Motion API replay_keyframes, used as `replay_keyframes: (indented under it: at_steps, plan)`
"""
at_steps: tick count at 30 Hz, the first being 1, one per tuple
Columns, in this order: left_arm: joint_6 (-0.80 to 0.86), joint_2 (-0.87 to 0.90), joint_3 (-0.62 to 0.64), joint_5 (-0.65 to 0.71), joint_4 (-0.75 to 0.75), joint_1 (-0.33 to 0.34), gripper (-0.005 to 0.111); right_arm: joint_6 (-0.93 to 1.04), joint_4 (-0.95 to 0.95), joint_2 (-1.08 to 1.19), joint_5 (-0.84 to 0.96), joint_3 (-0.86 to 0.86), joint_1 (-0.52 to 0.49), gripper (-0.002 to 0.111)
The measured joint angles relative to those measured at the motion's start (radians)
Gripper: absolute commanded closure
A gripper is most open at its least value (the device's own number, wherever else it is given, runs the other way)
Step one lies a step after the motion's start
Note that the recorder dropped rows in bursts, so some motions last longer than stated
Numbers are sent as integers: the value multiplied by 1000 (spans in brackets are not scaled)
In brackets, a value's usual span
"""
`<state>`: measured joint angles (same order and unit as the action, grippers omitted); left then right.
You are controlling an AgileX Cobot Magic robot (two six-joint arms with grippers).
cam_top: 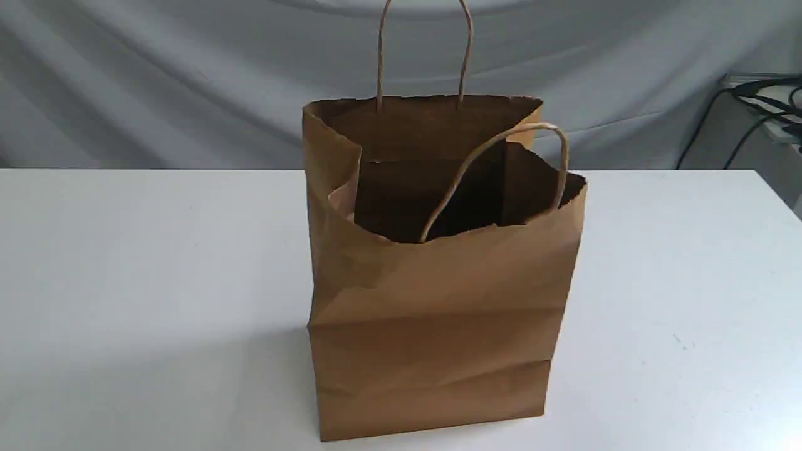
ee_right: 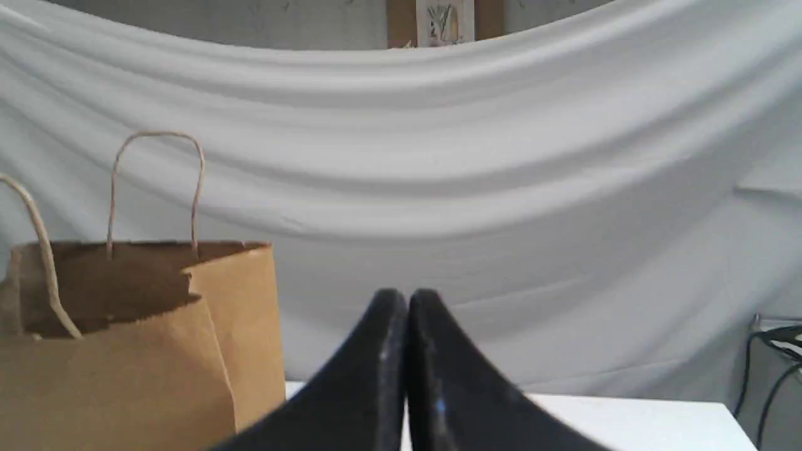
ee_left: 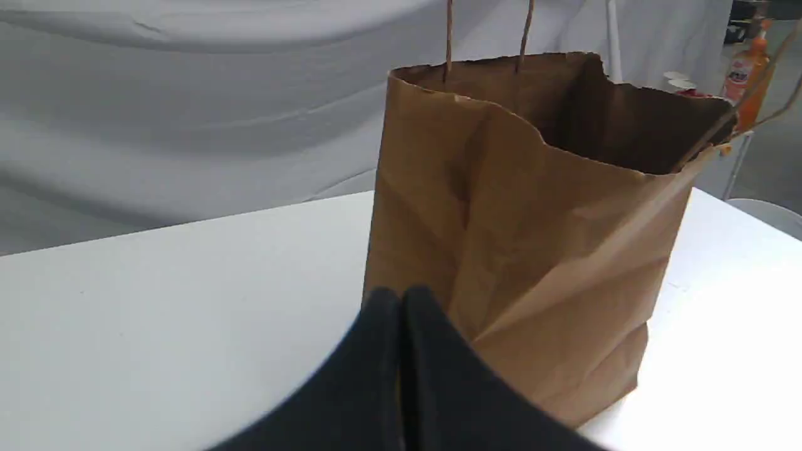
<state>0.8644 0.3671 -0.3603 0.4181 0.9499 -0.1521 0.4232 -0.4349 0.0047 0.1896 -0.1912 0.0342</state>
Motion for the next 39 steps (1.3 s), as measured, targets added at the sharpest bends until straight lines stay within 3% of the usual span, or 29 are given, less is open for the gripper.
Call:
replay_keyframes:
  at_steps: [4,8,20,28,39]
  plan:
    - [0,0,0,0,0,0,107,-336,336,0,-4,42,0,108]
    - [0,0,0,0,0,0,107,-432,475,0,-52,117,0,108]
    - [0,0,0,0,0,0,107,-449,575,0,-108,188,0,108]
    - [0,0,0,0,0,0,107,-451,467,0,-108,188,0,108]
    - [0,0,0,0,0,0,107,-451,454,0,-108,188,0,108]
